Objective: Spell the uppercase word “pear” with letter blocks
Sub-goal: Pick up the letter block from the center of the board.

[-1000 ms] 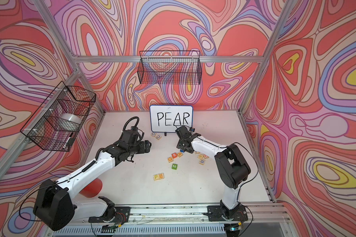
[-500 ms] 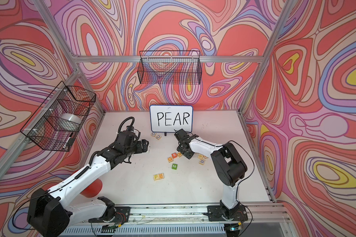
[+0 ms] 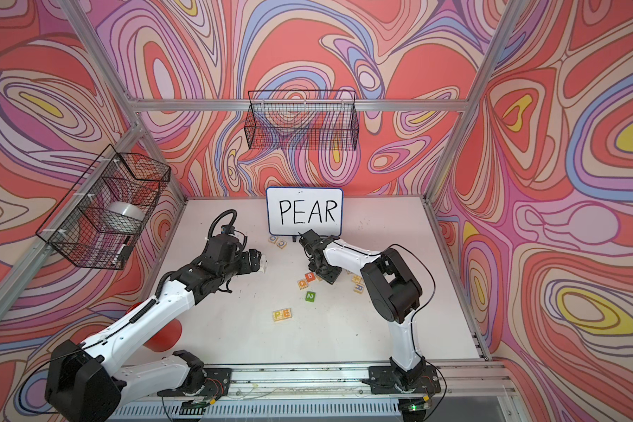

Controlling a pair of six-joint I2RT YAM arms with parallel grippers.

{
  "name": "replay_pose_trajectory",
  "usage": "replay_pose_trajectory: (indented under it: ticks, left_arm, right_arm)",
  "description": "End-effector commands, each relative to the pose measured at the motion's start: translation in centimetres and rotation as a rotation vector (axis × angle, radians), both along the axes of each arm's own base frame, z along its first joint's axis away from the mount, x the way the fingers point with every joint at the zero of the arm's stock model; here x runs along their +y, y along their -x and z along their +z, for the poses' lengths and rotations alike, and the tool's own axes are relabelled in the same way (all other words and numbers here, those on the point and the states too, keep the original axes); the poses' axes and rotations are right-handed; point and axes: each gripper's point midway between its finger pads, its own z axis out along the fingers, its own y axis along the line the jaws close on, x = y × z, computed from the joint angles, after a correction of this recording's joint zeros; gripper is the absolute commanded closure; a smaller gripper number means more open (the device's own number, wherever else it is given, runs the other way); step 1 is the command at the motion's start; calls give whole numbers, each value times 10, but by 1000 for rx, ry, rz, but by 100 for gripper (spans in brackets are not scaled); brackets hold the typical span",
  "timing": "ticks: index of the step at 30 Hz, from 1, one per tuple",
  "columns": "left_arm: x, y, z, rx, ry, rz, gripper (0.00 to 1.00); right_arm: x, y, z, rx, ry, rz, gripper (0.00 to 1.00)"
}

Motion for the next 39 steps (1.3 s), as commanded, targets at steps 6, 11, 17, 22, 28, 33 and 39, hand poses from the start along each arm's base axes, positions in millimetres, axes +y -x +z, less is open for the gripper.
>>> replay_pose_trajectory:
  ticks: [6,11,17,22,28,33,39]
  left_arm:
    - [9,5,2,-4,-6,32,9]
    - [9,6,2,-5,-5,32,9]
    - [9,5,-1,0,-10,33,9]
    - [6,6,-1,1,4,15,9]
    - [-3,8,4,8,45,-20,9]
    - [0,21,3,37,62,-13,9]
    - [8,40,1,51,83,1,9]
  right_arm:
    - [0,8,-11,40,71,21,41]
    - [-4,15,-13,58,93,38,47]
    - [-5,10,5,-4,129,77,67]
    - [5,-7,54,-166,188,200,70]
    - [35,5,69,-215,127,504,69]
    - [64,42,68,-214,77,729,69]
    - [100,88,48,-155,31,890,69]
